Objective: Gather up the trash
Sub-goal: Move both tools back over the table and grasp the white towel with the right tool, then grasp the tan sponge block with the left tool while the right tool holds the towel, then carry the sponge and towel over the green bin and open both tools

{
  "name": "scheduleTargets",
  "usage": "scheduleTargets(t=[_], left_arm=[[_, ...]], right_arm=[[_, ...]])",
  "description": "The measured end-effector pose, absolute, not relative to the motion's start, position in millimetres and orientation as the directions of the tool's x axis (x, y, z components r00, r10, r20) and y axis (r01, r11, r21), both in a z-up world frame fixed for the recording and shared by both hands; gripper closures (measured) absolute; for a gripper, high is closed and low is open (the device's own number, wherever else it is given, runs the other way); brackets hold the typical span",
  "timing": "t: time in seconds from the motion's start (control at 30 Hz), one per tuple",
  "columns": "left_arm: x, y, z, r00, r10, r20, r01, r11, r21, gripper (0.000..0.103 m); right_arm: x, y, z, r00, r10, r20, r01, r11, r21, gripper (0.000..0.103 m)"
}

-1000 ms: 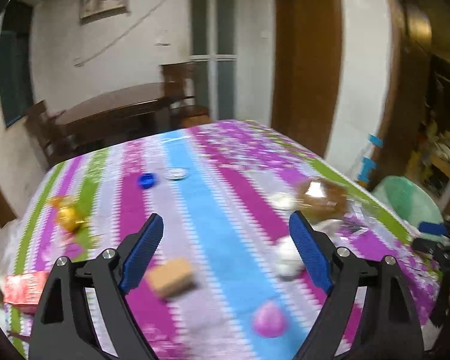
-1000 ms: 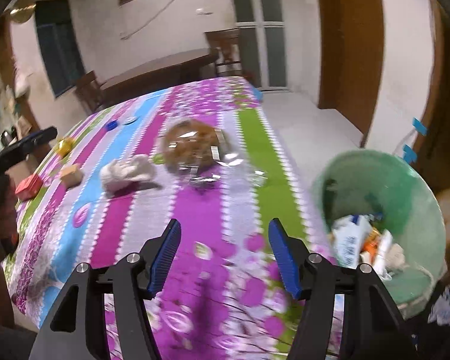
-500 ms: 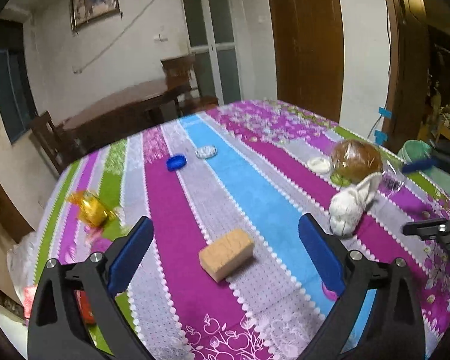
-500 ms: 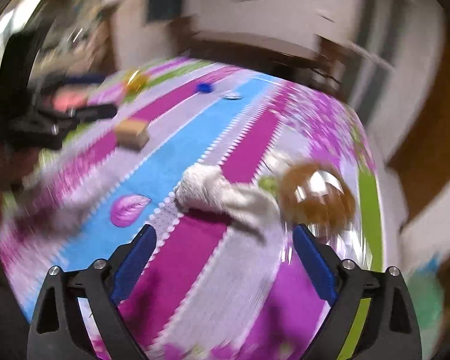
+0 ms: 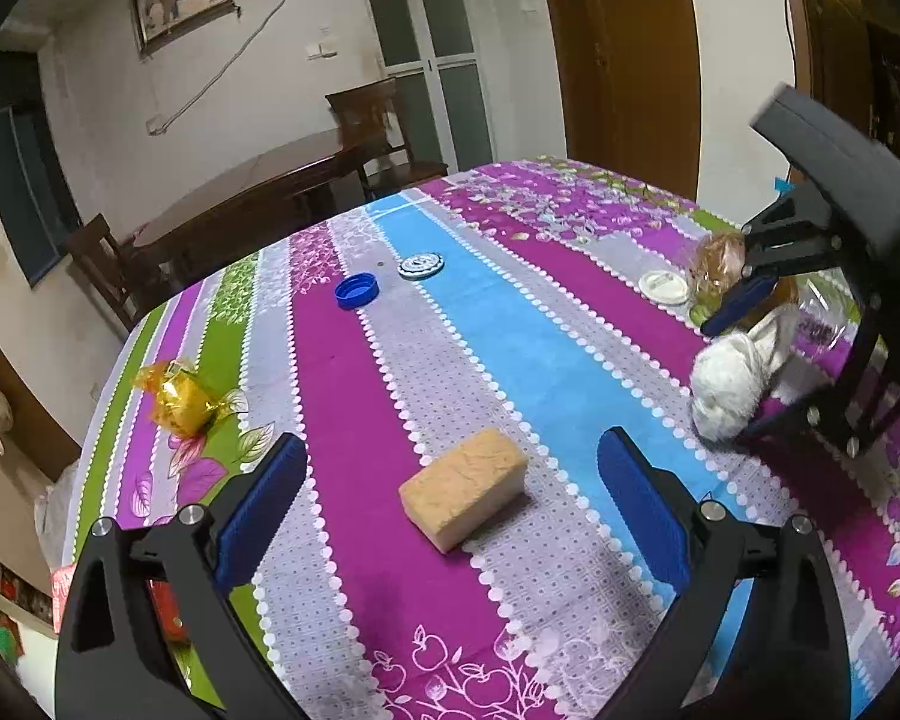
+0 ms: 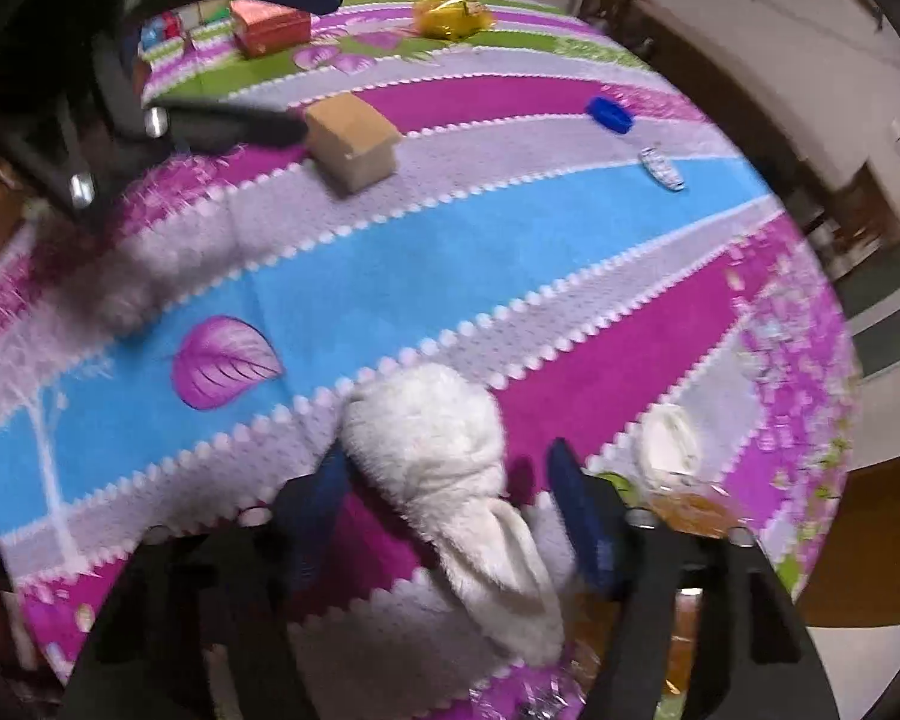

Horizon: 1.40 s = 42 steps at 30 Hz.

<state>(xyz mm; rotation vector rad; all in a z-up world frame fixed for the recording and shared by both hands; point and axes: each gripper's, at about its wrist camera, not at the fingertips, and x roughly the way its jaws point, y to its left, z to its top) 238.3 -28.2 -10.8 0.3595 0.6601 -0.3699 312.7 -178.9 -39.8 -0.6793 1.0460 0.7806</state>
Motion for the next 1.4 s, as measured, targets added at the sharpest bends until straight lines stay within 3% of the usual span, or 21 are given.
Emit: scheduleTargets(t=[0.07, 0.13, 0.33, 0.67, 0.9, 1.03, 1.13, 1.27, 1.4], left_arm=[[238.1, -31.7, -13.9, 0.731, -0.203, -0.652, 0.441, 0.869, 0.223, 0.009], [238.2, -33.5, -15.5, 0.731, -0.199, -0.653, 0.442, 0.867, 0.23, 0.009], [242.1, -33.8, -17.7, 0.715, -0.215, -0.665, 0.45, 0.87, 0.203, 0.009], [254.1, -34.4, -28.5, 0.659, -0.23, -0.716, 0.458, 0.878, 0.138, 0.009], [258.8, -45.7, -42.4, 0.646, -0.18, -0.742, 0.446, 0.878, 0.175, 0.04], [255.6, -45.3, -42.3, 0.666, -0.177, -0.724, 0.437, 0.88, 0.187, 0.063], [252.5, -45.7, -36.5, 0.687, -0.162, -0.709, 0.411, 0.891, 0.195, 0.069], [235.5, -56.7, -11.7, 0.742, -0.125, -0.659, 0.352, 0.909, 0.224, 0.07], [214.8, -93.5, 18.8, 0.774, -0.165, -0.612, 0.373, 0.899, 0.23, 0.07]], right_arm=[[313.3, -181.1, -39.5, 0.248, 0.272, -0.93, -0.822, 0.567, -0.054, 0.058], [308.2, -182.7, -39.7, 0.258, 0.286, -0.923, -0.816, 0.576, -0.049, 0.062], [279.2, -193.1, -37.1, 0.322, 0.358, -0.876, -0.773, 0.633, -0.025, 0.064], [190.3, -198.7, -16.7, 0.445, 0.529, -0.722, -0.723, 0.689, 0.059, 0.064], [144.9, -228.5, -20.3, 0.512, 0.588, -0.626, -0.617, 0.759, 0.208, 0.063], [137.3, -248.9, -27.1, 0.566, 0.561, -0.604, -0.517, 0.812, 0.27, 0.063], [132.5, -266.1, -18.9, 0.63, 0.526, -0.572, -0.437, 0.848, 0.299, 0.063], [125.7, -287.6, 1.6, 0.698, 0.42, -0.579, -0.322, 0.907, 0.27, 0.064], [120.3, -320.7, 28.9, 0.75, 0.298, -0.59, -0.168, 0.949, 0.266, 0.064]])
